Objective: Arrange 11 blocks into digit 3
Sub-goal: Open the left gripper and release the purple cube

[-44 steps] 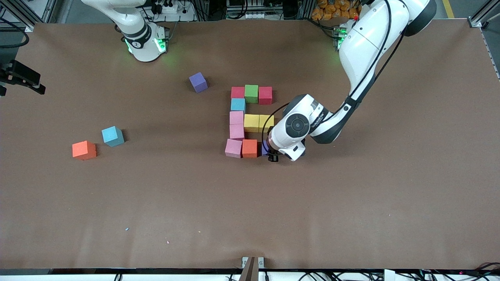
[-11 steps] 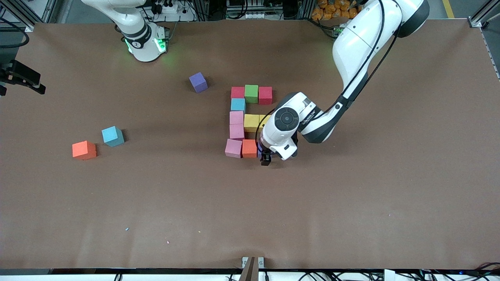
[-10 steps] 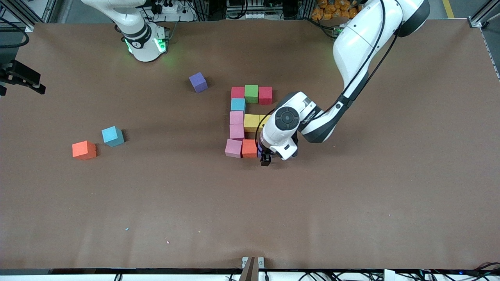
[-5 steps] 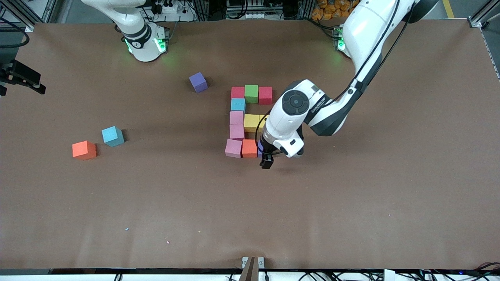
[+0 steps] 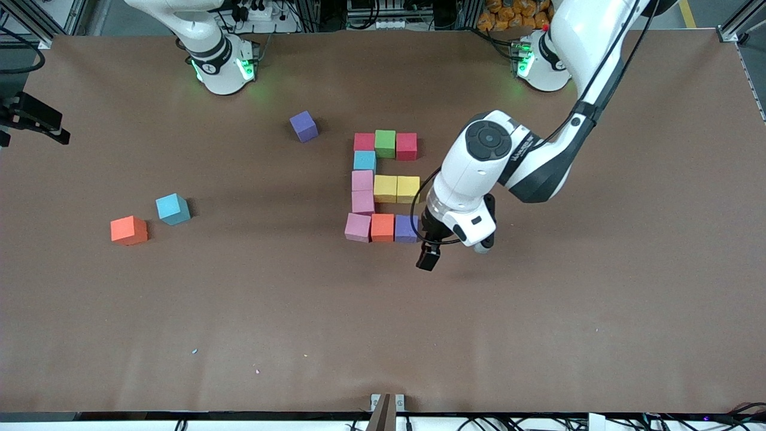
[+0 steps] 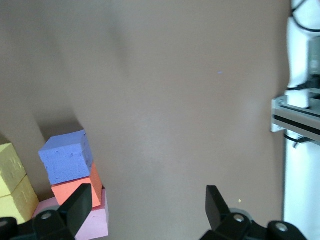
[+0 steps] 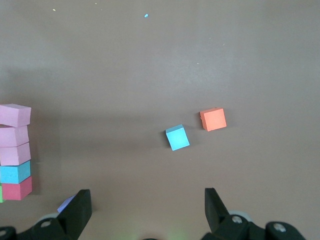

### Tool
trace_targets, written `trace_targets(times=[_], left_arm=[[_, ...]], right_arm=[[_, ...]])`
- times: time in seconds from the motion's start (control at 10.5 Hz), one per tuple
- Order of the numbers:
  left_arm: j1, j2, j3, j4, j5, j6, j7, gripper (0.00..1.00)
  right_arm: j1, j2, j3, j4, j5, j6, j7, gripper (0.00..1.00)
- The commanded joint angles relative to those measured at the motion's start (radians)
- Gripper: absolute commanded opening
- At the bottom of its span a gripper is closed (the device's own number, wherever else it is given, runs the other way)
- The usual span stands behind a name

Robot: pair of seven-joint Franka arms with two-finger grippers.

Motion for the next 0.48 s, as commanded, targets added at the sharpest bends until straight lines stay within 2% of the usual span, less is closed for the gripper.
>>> trace_targets(times=[0.0, 0.1, 0.38], left_arm=[[0.045, -0.060, -0.003, -0.023, 0.025, -0.079, 0.197, 1.00], [0.064, -0.081, 0.000, -0.023, 0.025, -0.097, 0.299, 1.00], [0.208, -0.138, -0.013, -0.021, -0.014, -0.203, 0.688, 1.00]], right_arm=[[-0.006, -0.008, 0.002, -0.006, 0.011, -0.005, -0.002, 1.00], [-0.006, -0.008, 0.002, -0.006, 0.011, -0.005, -0.002, 1.00], [-0.006, -0.008, 0.002, -0.006, 0.009, -0.005, -0.002, 1.00]])
